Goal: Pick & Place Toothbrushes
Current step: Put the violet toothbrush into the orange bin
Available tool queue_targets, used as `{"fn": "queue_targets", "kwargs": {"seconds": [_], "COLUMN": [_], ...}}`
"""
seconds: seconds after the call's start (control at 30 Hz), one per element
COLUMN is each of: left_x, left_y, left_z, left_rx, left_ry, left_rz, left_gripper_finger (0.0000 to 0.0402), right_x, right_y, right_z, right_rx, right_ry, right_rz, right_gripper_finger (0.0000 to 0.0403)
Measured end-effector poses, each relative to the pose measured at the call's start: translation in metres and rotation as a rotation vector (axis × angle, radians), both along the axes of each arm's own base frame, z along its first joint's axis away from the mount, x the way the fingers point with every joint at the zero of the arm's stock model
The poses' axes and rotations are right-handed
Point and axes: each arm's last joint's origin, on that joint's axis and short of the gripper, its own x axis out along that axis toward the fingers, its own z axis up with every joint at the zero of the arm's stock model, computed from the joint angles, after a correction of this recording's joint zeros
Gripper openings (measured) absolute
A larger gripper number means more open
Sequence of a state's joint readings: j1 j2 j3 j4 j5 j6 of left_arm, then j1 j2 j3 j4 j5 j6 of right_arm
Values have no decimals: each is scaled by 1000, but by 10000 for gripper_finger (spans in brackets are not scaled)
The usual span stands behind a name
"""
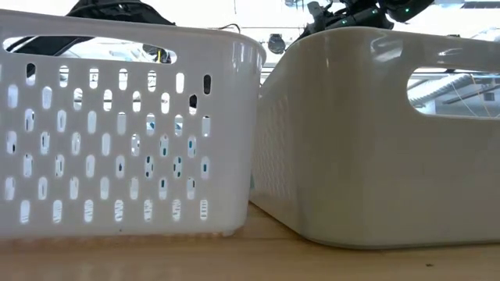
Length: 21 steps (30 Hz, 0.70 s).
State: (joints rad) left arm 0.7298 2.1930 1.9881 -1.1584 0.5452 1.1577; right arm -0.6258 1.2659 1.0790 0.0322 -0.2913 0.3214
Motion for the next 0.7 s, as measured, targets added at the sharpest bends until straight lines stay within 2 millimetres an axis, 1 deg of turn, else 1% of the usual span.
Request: {"fn": "queue_targets", "kwargs": {"seconds": [0.07,0.13,0.23,0.33,0.4,0.5,0.6,0.7], "left_x": [6,10,14,13,8,-2,-13,-23], "left_y": [-4,-8,-16,-19,-17,-11,-7,-6], "left_z": [-9,-11,-5,5,13,24,35,49], "left_rx": [-66,-95,-73,-67,-105,-171,-212,-257], "left_ry": [49,83,108,92,52,11,4,-40], "left_rz": [79,144,169,176,188,237,302,317], "left_gripper_finger": [2,6,8,2,3,6,2,5], "right_x": [0,0,0,-1,-2,-1,5,16], "right_y": [0,0,0,0,0,-2,-7,-13], "right_z": [0,0,0,-2,-8,-23,-37,-49], "right_rx": [0,0,0,13,33,74,90,110], "right_ry": [0,0,0,20,71,175,237,250], "right_rz": [0,0,0,0,-2,2,20,82], "right_gripper_finger": [169,169,169,169,169,169,169,169]}}
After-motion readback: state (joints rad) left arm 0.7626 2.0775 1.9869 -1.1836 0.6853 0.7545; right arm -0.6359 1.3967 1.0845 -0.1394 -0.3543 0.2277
